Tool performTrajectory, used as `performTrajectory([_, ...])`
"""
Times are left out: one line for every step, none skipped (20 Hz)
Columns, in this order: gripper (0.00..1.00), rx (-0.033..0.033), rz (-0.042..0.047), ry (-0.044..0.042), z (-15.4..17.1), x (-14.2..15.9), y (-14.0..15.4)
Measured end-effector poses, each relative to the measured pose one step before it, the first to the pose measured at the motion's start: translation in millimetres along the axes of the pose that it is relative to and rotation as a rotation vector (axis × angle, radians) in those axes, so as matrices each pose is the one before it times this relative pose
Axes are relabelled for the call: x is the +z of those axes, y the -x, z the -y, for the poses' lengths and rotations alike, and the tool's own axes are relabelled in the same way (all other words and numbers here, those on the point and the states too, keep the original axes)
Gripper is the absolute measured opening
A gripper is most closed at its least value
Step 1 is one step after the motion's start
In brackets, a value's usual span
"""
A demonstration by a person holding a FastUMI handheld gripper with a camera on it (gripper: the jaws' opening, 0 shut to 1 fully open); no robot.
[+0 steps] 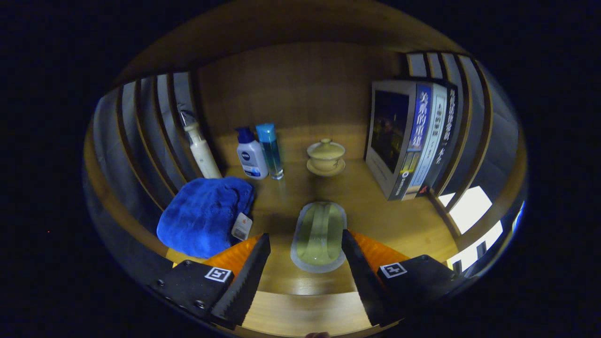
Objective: Pull open the drawer, take out the items inside it, and place them on the countertop above the cabinet.
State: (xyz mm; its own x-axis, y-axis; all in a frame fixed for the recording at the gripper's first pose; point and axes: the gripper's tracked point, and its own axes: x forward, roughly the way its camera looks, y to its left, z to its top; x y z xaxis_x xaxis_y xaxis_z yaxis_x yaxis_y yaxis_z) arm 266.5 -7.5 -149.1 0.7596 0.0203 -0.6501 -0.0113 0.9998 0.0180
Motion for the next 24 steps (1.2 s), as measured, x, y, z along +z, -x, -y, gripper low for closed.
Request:
performTrajectory([0.99, 0.00252, 0.03478, 0.00962, -2.86, 6.52, 11.28])
performTrajectory([0.99, 0.01268, 0.03027, 0.00762, -5.43, 5.52, 11.94])
performTrajectory([0.99, 0.01265, 0.02531, 0.01478, -5.24, 4.53, 12.08])
performTrajectory([0.99, 0.00497, 0.02127, 0.01671, -2.67, 4.55, 13.03])
performTrajectory([0.99, 0.00563, 0.02527, 0.01270, -3.16, 4.33, 14.78])
performTrajectory([0.99, 0.00411, 0.02827, 0.00821, -4.48, 5.39, 13.20])
performTrajectory([0.99, 0.00638, 0.02517, 0.00421, -3.16, 3.35, 13.89])
performTrajectory([0.99, 0.00612, 0.02710, 0.00142, -3.71, 2.87, 11.85])
performTrajectory([0.99, 0.00451, 0.02693, 0.00264, -2.41, 0.66, 10.89])
performTrajectory([0.99, 0.00976, 0.01987, 0.00335, -3.07, -0.46, 10.94])
performTrajectory([0.99, 0.01258, 0.01452, -0.00026, -3.59, -2.24, 11.25])
performTrajectory([0.99, 0.01059, 0.00921, -0.00456, -3.58, -3.38, 10.35])
performTrajectory([0.98, 0.00894, 0.01100, -0.00937, -3.17, -3.85, 9.73])
performTrajectory([0.98, 0.00993, 0.00979, -0.01108, -3.41, -4.80, 7.70])
performTrajectory([0.99, 0.01036, 0.00788, -0.00904, -2.76, -4.68, 8.39])
performTrajectory([0.98, 0.00519, 0.00788, -0.00616, -1.47, -5.28, 8.36])
performTrajectory([0.98, 0.00500, 0.00400, -0.00105, 0.48, -5.70, 7.69])
performTrajectory([0.98, 0.00318, 0.00550, -0.00037, 0.75, -5.69, 6.54])
performTrajectory([0.98, 0.00574, 0.00239, -0.00546, -1.31, -5.42, 6.77])
performTrajectory([0.98, 0.00261, -0.00323, -0.00510, -0.39, -5.47, 7.03])
performTrajectory([0.98, 0.00232, 0.00446, -0.00572, 1.23, -4.35, 6.78])
performTrajectory([0.98, 0.00086, 0.01225, -0.00193, 0.04, -2.33, 6.19])
performTrajectory([0.98, -0.00196, 0.01925, 0.00233, 0.35, -2.49, 5.77])
performTrajectory([0.98, -0.00221, 0.02167, 0.00551, 1.43, -2.03, 6.37])
